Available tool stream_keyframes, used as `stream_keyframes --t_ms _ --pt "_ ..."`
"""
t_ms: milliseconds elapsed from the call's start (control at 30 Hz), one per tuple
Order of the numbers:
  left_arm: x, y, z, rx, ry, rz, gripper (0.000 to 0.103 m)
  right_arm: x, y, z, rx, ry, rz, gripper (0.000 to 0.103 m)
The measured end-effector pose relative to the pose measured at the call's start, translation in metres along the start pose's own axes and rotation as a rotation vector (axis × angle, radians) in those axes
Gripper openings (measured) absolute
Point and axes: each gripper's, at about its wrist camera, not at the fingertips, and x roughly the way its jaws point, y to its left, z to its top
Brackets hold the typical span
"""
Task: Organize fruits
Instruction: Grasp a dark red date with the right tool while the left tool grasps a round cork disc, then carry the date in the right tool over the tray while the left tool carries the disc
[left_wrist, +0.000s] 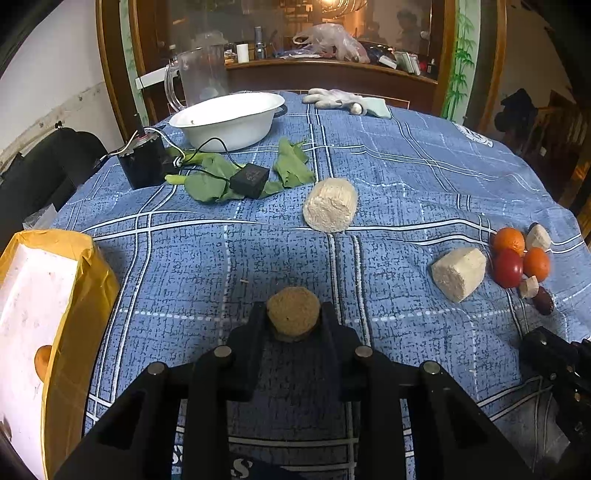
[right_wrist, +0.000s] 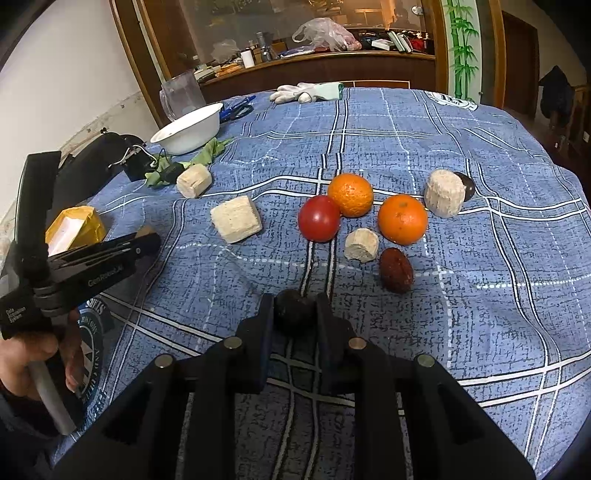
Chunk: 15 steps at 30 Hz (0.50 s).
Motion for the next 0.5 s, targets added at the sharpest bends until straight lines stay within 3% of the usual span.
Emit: stream_keyframes --t_ms 500 --pt "-0.08 0.017 -0.044 -0.027 -0.067 -0.076 0.028 -0.024 0.015 -0.007 -0.046 -0.053 -0.063 0.023"
